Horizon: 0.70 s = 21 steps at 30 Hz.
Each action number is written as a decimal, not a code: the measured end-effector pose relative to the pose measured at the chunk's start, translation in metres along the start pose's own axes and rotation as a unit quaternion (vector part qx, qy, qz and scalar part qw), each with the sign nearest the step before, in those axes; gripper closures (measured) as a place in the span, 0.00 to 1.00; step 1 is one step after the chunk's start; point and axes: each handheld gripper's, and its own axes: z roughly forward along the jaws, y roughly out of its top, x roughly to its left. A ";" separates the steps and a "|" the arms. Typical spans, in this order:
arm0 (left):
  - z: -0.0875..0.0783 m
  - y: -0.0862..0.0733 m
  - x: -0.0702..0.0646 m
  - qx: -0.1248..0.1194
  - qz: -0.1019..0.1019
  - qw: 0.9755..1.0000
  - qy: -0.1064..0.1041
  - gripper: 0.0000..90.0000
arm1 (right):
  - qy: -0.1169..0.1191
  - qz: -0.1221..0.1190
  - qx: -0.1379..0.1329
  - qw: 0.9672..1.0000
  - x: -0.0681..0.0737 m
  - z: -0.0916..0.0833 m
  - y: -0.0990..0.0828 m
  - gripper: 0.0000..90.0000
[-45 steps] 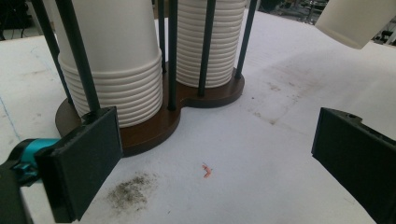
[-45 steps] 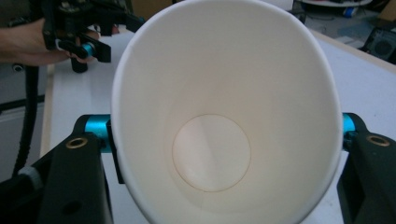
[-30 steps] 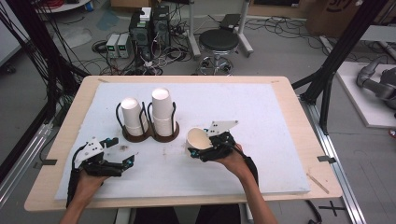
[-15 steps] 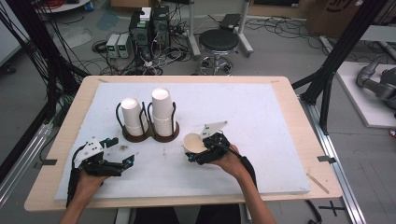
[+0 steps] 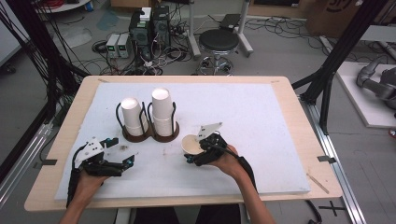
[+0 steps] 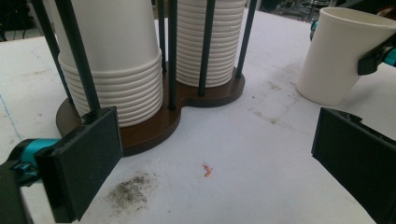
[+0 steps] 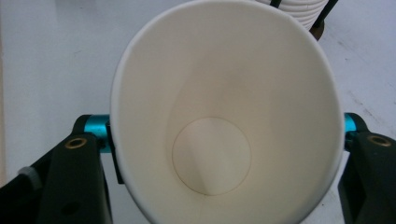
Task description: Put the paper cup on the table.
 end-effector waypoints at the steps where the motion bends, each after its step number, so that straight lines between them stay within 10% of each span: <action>1: 0.000 0.000 0.000 0.000 0.000 1.000 0.001 0.02 | -0.001 0.000 0.000 1.000 0.000 0.000 0.000 0.33; 21: 0.000 0.000 0.000 0.001 0.002 1.000 -0.003 0.02 | 0.025 -0.012 -0.024 0.999 -0.002 -0.003 -0.009 0.21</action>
